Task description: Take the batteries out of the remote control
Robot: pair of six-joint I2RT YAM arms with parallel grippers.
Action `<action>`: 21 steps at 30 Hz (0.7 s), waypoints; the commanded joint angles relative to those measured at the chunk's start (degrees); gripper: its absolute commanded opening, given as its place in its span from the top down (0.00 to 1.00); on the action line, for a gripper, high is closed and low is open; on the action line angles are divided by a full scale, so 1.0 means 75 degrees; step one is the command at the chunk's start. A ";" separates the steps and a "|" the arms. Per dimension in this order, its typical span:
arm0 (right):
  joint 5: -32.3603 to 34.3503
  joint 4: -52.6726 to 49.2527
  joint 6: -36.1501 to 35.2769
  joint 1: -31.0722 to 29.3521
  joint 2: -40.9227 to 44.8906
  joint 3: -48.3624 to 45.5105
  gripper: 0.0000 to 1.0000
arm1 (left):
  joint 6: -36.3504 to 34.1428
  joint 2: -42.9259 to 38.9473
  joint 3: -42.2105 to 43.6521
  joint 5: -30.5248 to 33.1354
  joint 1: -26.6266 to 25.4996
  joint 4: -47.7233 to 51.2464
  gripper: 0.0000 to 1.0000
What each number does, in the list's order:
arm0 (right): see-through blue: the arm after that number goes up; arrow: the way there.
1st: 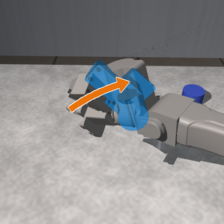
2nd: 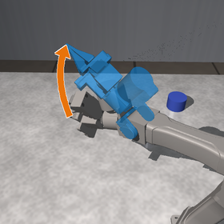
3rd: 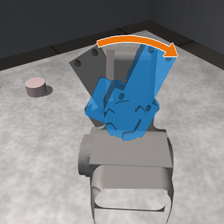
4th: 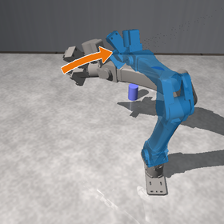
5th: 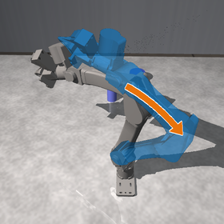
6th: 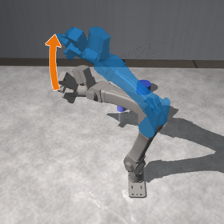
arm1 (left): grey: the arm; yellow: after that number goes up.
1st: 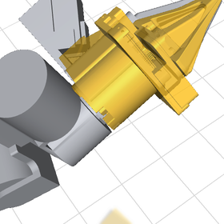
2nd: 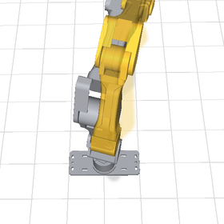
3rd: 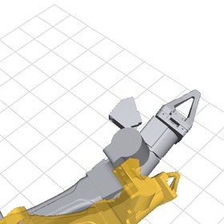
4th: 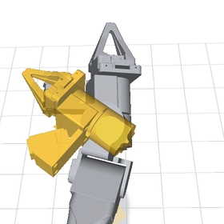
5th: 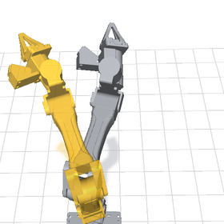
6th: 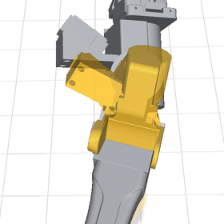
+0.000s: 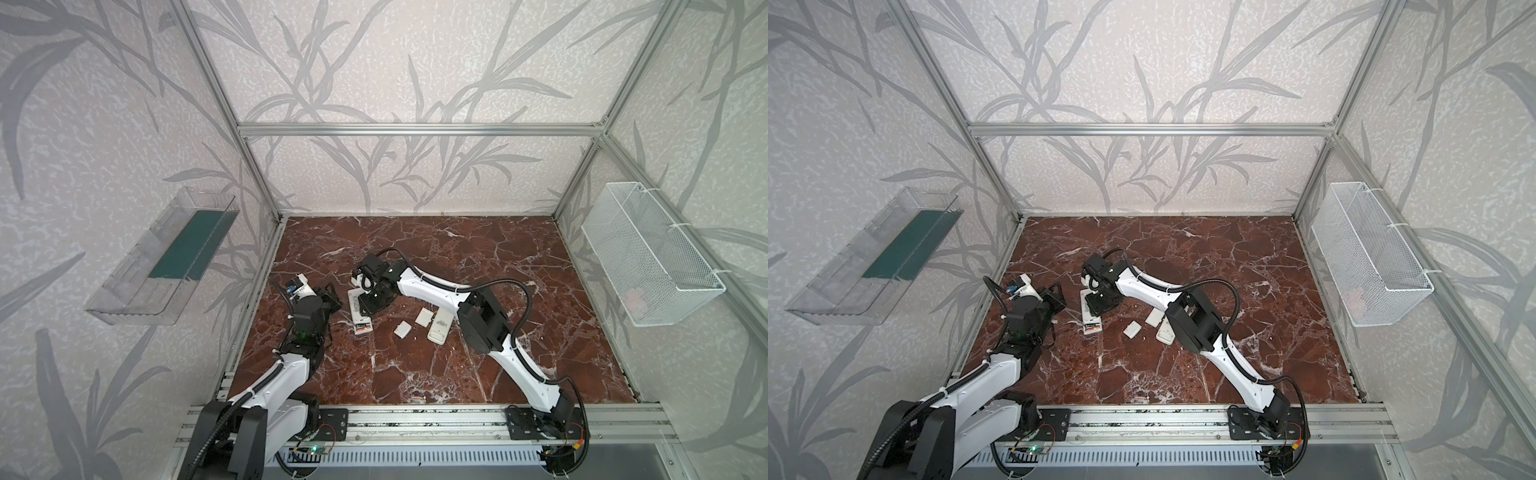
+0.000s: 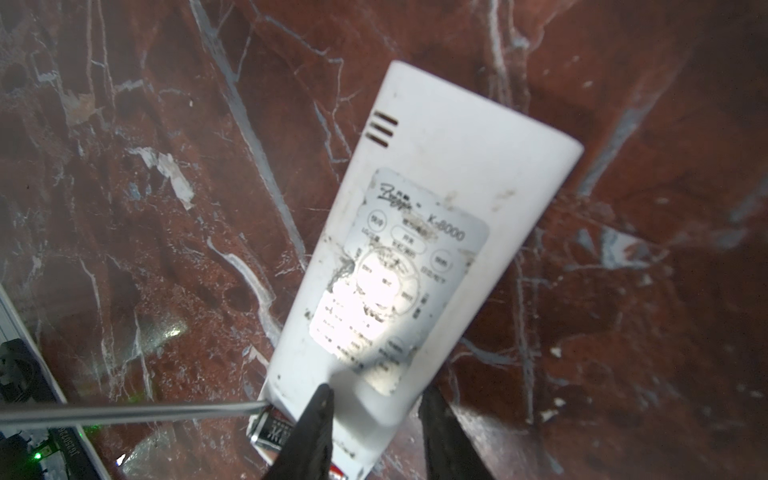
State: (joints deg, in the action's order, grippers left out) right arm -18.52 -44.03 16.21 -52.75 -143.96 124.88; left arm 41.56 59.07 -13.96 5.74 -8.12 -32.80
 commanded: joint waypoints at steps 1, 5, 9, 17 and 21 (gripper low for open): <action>-0.0073 -0.0907 -0.0169 -0.0341 -0.0961 -0.0397 0.65 | 0.0521 -0.0176 -0.0063 -0.0507 -0.0025 -0.0526 1.00; -0.0092 -0.0898 -0.0169 -0.0338 -0.0985 -0.0396 0.65 | 0.0800 -0.0005 -0.0295 -0.1010 -0.0058 -0.0918 1.00; -0.0085 -0.0871 -0.0158 -0.0303 -0.0933 -0.0403 0.65 | 0.0986 0.0030 -0.0451 -0.1062 -0.0351 -0.1144 1.00; -0.0053 -0.0826 -0.0157 -0.0291 -0.0856 -0.0430 0.65 | 0.1003 -0.0698 -0.0878 -0.1167 -0.0453 -0.0242 1.00; -0.0027 -0.0845 -0.0157 -0.0291 -0.0839 -0.0443 0.65 | 0.1018 -0.1044 -0.0914 -0.1192 -0.0464 0.0162 1.00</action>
State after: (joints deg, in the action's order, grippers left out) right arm -18.72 -43.99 16.21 -52.75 -143.98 124.92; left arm 46.11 53.10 -19.25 -1.39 -11.64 -30.87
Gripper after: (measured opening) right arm 0.354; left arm 0.289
